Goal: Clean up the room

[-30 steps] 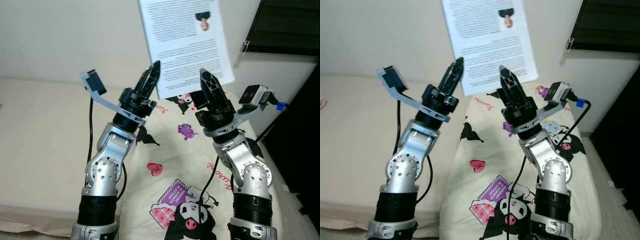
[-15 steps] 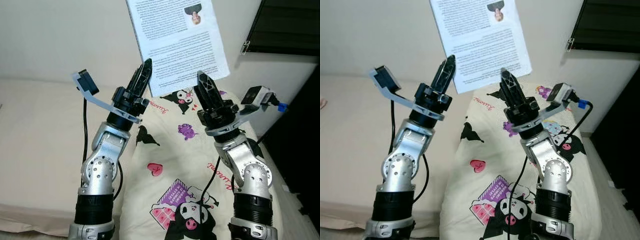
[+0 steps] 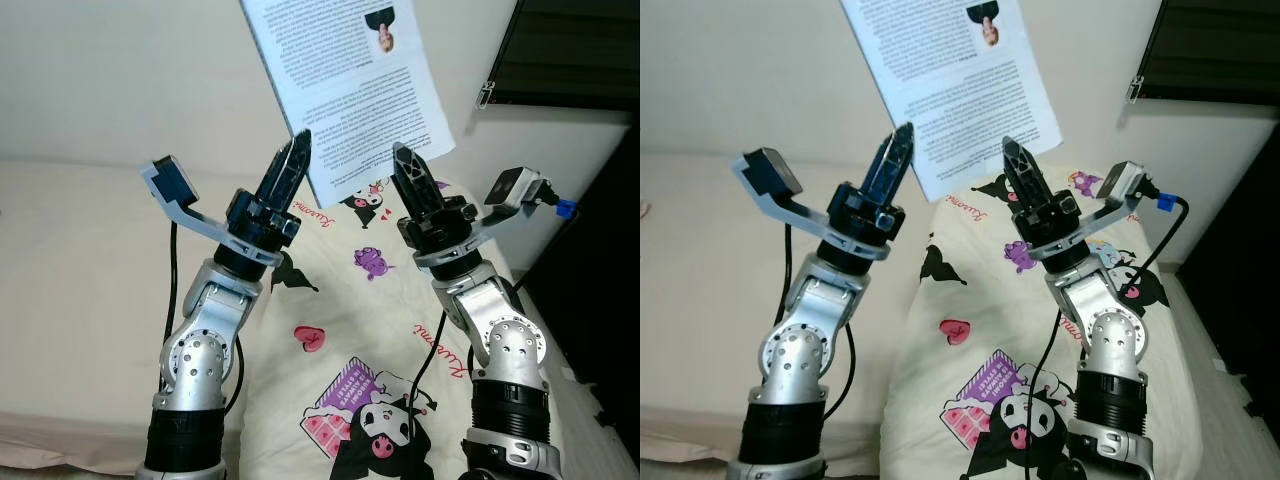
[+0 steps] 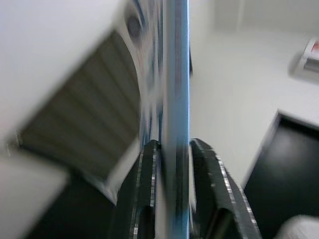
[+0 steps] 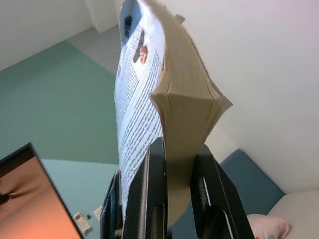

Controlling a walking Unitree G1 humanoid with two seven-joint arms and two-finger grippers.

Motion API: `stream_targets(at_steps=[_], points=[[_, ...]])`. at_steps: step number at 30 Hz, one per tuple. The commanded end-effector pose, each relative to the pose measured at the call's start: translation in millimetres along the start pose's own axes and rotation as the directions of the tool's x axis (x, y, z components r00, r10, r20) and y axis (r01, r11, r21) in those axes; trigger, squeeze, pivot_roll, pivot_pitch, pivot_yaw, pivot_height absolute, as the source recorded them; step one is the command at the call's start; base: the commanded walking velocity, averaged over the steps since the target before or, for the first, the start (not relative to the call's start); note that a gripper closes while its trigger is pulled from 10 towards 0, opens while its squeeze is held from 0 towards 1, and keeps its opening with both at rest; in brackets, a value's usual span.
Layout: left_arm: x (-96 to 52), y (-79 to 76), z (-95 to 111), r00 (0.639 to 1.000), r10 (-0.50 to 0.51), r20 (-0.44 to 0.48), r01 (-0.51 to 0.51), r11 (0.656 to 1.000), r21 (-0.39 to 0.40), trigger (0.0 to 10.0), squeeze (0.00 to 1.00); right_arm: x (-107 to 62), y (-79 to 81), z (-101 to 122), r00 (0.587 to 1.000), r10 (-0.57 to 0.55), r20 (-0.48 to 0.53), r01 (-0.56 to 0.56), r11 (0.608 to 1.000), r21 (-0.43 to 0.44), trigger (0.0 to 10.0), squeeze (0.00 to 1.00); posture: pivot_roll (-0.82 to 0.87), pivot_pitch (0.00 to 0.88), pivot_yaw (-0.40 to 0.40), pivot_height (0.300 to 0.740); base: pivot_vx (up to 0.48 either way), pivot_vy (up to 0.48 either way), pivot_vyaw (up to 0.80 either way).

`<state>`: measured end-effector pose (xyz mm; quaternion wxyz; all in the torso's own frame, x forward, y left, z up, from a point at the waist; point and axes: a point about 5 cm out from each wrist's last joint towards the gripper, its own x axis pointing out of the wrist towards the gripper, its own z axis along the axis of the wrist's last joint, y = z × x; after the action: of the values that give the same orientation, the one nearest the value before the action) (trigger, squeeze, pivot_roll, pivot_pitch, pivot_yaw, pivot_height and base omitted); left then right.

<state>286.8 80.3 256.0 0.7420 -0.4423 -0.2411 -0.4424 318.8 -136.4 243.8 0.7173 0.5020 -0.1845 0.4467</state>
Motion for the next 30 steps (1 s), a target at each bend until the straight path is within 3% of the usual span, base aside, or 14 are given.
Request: stream_targets(at_steps=[1, 5, 15, 18, 21, 22, 23, 24, 25, 26, 27, 28, 29, 30], points=[[-0.9, -3.9, -9, 0.998, -0.048, -0.051, 0.045, 0.998, -0.049, 10.0, 1.0, 4.4, -1.9, 3, 1.0, -0.025, 0.007, 0.026, 0.999, -0.038, 0.0, 0.0, -0.01, 0.022, -0.05, 0.74, 0.0, 0.0, 0.0], [-7.0, 1.4, -9, 0.998, -0.024, -0.064, 0.021, 0.998, -0.053, 10.0, 1.0, 2.7, -5.1, 2, 0.999, -0.05, 0.004, 0.05, 0.997, -0.055, 0.0, 0.0, -0.01, 0.024, -0.047, 0.74, 0.0, 0.0, 0.0], [-58.4, 45.8, -4, 0.966, 0.219, -0.14, -0.215, 0.976, 0.038, 10.0, 1.0, -11.2, -24.0, 5, 0.982, -0.188, 0.008, 0.187, 0.971, -0.15, 0.0, 0.0, -0.01, 0.028, -0.04, 0.74, 0.0, 0.0, 0.0], [-96.9, 76.5, 10, 0.902, 0.415, -0.119, -0.404, 0.909, 0.106, 10.0, 1.0, -27.5, -40.9, 14, 0.952, -0.305, 0.042, 0.307, 0.931, -0.199, 0.0, 0.0, -0.01, 0.028, -0.041, 0.74, 0.0, 0.0, 0.0], [-113.3, 86.7, 14, 0.867, 0.486, -0.112, -0.472, 0.872, 0.131, 10.0, 1.0, -38.0, -51.7, 13, 0.923, -0.384, 0.021, 0.376, 0.891, -0.255, 0.0, 0.0, -0.01, 0.027, -0.041, 0.74, 0.0, 0.0, 0.0], [-128.1, 94.7, 18, 0.829, 0.549, -0.108, -0.531, 0.832, 0.159, 10.0, 1.0, -48.5, -61.0, 12, 0.891, -0.453, 0.001, 0.43, 0.845, -0.317, 0.0, 0.0, -0.01, 0.029, -0.044, 0.74, 0.0, 0.0, 0.0], [-152.8, 111.4, 24, 0.704, 0.706, -0.077, -0.677, 0.7, 0.227, 10.0, 1.0, -64.0, -72.1, 7, 0.84, -0.541, -0.034, 0.486, 0.779, -0.395, 0.0, 0.0, 0.0, 0.029, -0.047, 0.74, 0.0, 0.0, 0.0], [-152.8, 111.4, 24, 0.704, 0.706, -0.077, -0.677, 0.7, 0.227, 10.0, 1.0, -64.0, -72.1, 7, 0.84, -0.541, -0.034, 0.486, 0.779, -0.395, 0.0, 0.0, 0.0, 0.029, -0.047, 0.74, 0.0, 0.0, 0.0], [-170.6, 120.9, 29, 0.6, 0.798, -0.046, -0.762, 0.588, 0.271, 10.0, 1.0, -75.0, -78.6, 3, 0.802, -0.595, -0.057, 0.513, 0.733, -0.448, 0.0, 0.0, 0.0, 0.029, -0.048, 0.74, 0.0, 0.0, 0.0], [-170.6, 120.9, 29, 0.6, 0.798, -0.046, -0.762, 0.588, 0.271, 10.0, 1.0, -75.0, -78.6, 3, 0.802, -0.595, -0.057, 0.513, 0.733, -0.448, 0.0, 0.0, 0.0, 0.029, -0.048, 0.74, 0.0, 0.0, 0.0], [-192.6, 130.0, 34, 0.448, 0.894, -0.012, -0.843, 0.427, 0.327, 10.0, 0.38, -84.2, -83.1, -1, 0.77, -0.633, -0.081, 0.526, 0.701, -0.482, 0.0, 0.0, 0.0, 0.029, -0.049, 0.74, 0.0, 0.0, 0.0], [-192.6, 130.0, 34, 0.448, 0.894, -0.012, -0.843, 0.427, 0.327, 10.0, 0.38, -84.2, -83.1, -1, 0.77, -0.633, -0.081, 0.526, 0.701, -0.482, 0.0, 0.0, 0.0, 0.029, -0.049, 0.74, 0.0, 0.0, 0.0], [-216.5, 135.1, 36, 0.299, 0.954, 0.007, -0.886, 0.275, 0.374, 10.0, 0.0, -92.2, -87.0, -9, 0.735, -0.667, -0.123, 0.526, 0.675, -0.517, 0.0, 0.0, -0.01, 0.028, -0.048, 0.74, 0.0, 0.0, 0.8], [-216.5, 135.1, 36, 0.299, 0.954, 0.007, -0.886, 0.275, 0.374, 10.0, 0.0, -92.2, -87.0, -9, 0.735, -0.667, -0.123, 0.526, 0.675, -0.517, 0.0, 0.0, -0.01, 0.028, -0.048, 0.74, 0.0, 0.0, 0.8]])
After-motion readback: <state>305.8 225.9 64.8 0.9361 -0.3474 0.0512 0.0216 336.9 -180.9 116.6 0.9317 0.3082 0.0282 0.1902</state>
